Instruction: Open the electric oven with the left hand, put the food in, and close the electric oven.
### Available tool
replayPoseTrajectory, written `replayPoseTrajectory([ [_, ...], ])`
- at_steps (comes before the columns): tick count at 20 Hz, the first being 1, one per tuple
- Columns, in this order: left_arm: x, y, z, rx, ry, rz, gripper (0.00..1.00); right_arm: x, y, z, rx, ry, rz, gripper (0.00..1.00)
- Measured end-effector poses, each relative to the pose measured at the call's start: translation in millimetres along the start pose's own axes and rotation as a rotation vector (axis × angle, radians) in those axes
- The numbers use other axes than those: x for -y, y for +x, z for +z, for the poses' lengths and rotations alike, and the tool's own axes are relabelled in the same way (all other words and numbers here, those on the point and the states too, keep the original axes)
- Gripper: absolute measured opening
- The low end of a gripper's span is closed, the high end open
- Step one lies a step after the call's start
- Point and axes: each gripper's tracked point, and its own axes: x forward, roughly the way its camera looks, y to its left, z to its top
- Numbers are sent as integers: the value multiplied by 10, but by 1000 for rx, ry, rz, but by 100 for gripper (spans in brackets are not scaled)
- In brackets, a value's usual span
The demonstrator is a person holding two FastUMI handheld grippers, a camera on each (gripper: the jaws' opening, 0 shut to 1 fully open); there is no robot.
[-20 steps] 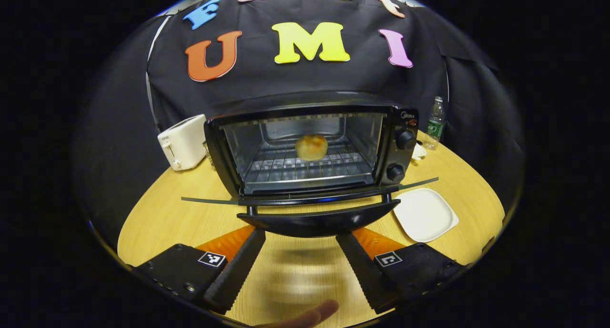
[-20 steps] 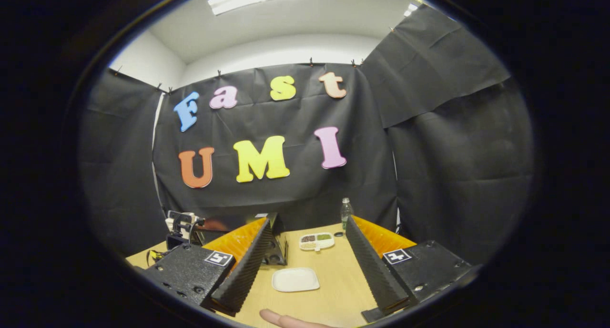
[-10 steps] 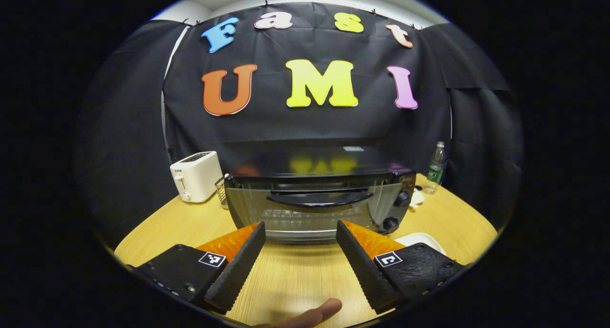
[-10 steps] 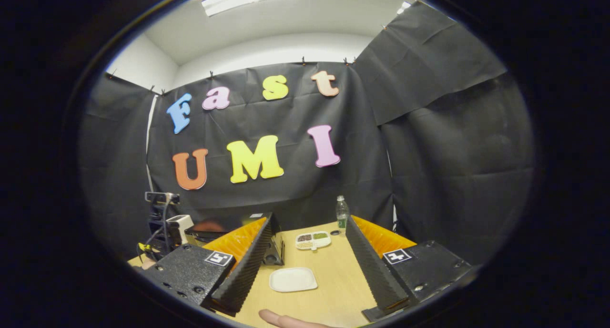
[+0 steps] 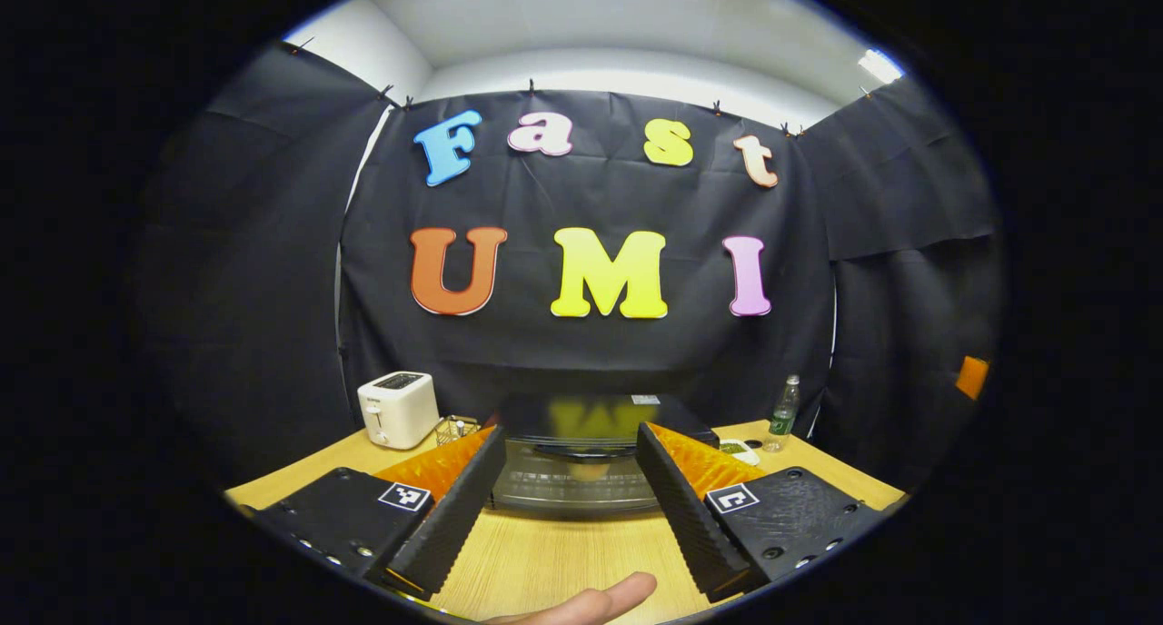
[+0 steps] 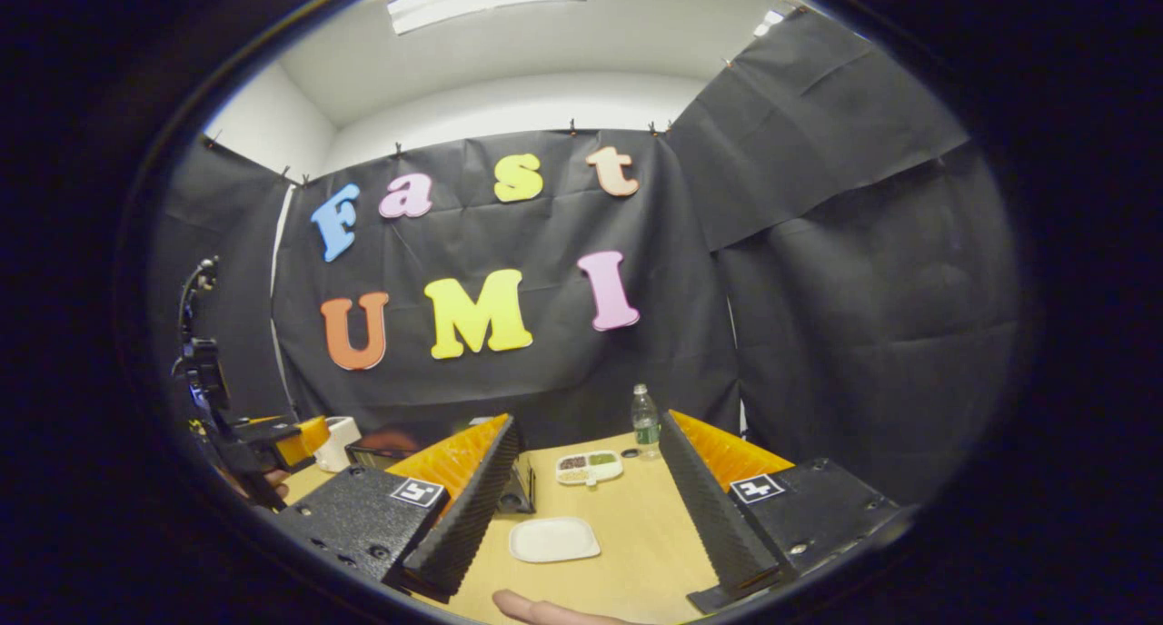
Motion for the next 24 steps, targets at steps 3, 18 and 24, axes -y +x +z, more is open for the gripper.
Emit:
replayPoseTrajectory([
  [3, 114, -310, 166, 16, -30, -40, 84, -87, -34, -41, -10, -16, 29, 94],
  [18, 180, -981, 68, -19, 85, -58, 96, -306, -207, 63, 35, -115, 130, 94],
  [24, 110, -1005, 4, -39, 116, -33, 96, -465, -217, -41, 8, -150, 180, 94],
])
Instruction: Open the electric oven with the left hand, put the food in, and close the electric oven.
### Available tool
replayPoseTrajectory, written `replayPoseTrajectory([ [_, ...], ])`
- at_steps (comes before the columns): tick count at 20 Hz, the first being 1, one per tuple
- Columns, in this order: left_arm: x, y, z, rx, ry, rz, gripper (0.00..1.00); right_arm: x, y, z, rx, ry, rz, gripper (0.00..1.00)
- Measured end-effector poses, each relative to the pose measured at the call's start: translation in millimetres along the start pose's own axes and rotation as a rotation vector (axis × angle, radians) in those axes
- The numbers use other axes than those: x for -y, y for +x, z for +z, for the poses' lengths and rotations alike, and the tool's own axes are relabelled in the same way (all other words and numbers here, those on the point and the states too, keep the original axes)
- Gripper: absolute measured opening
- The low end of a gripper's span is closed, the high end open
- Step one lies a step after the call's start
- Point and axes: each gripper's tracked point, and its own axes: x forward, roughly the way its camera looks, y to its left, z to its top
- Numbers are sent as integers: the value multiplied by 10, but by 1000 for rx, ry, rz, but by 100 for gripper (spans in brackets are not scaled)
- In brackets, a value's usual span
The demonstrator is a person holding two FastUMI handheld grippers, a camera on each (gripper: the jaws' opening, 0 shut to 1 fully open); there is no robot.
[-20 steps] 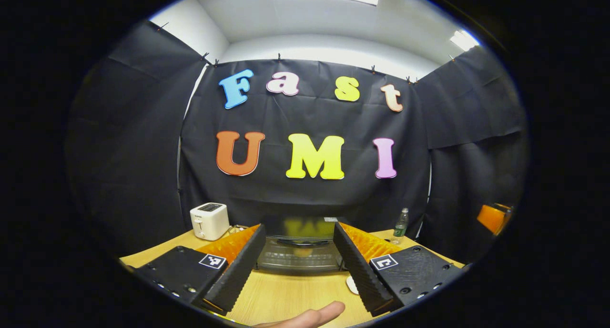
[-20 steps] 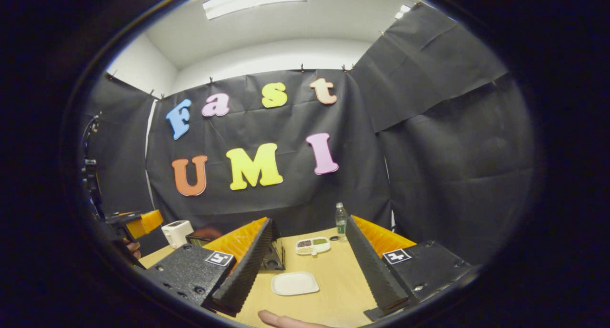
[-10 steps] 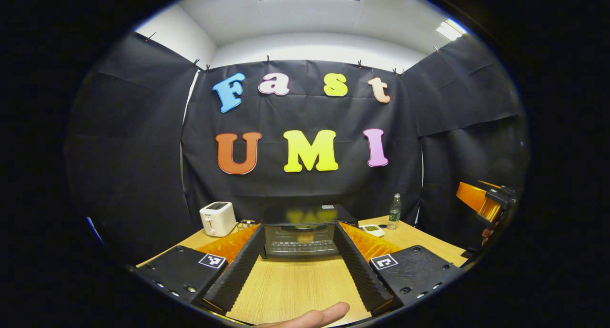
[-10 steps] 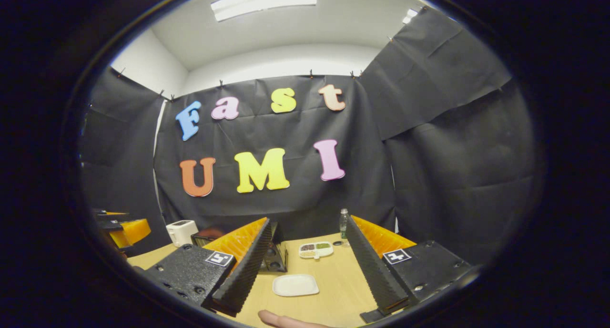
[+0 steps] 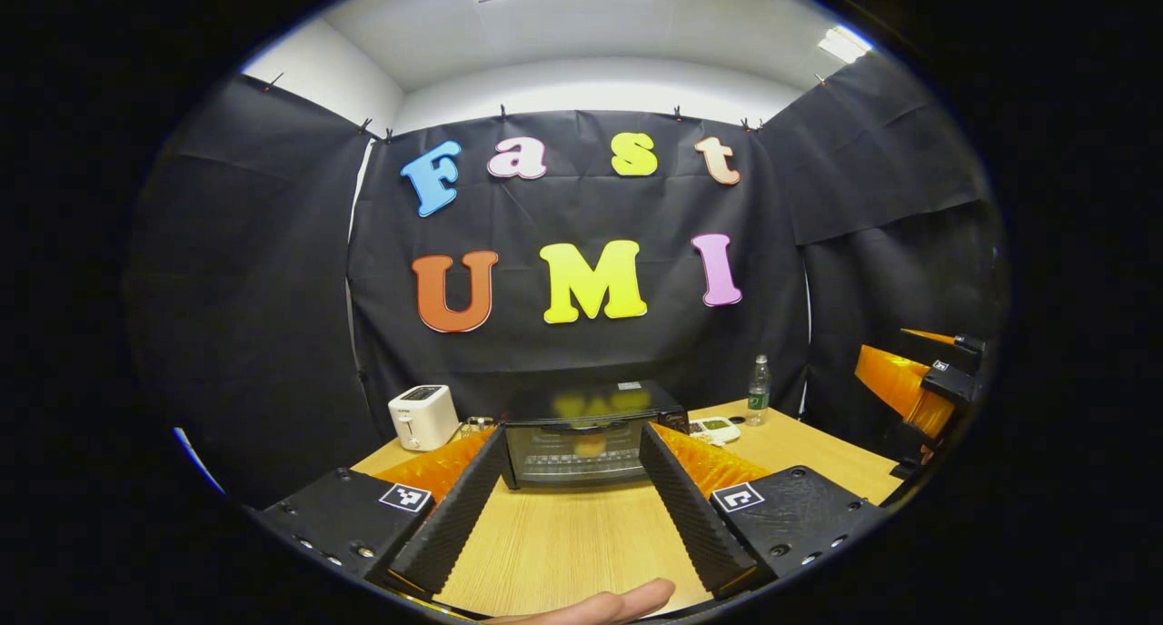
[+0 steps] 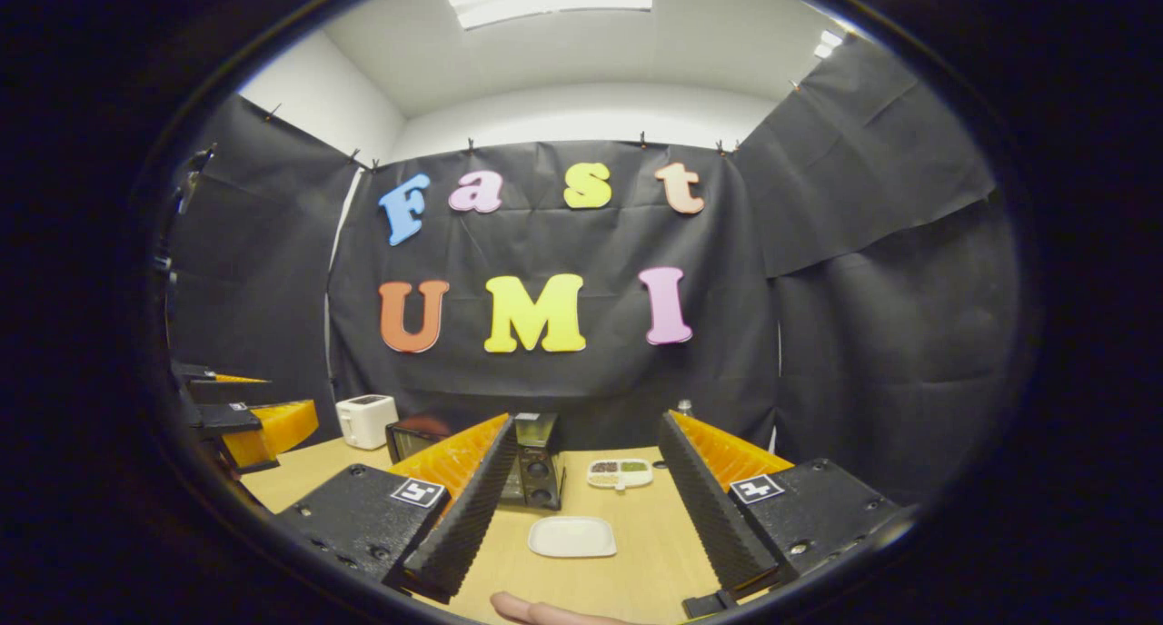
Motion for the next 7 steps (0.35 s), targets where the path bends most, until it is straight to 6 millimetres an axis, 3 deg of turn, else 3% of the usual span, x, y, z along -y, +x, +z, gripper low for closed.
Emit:
replayPoseTrajectory([
  [2, 1, -18, 18, 4, 1, -2, 88, 11, 6, 0, 2, -7, -4, 94],
  [3, -11, -27, 23, 8, 1, -1, 96, 11, 6, -6, 2, -8, -5, 94],
  [7, -5, -46, 39, 20, 3, -9, 96, 16, 5, -16, 3, -5, -7, 94],
])
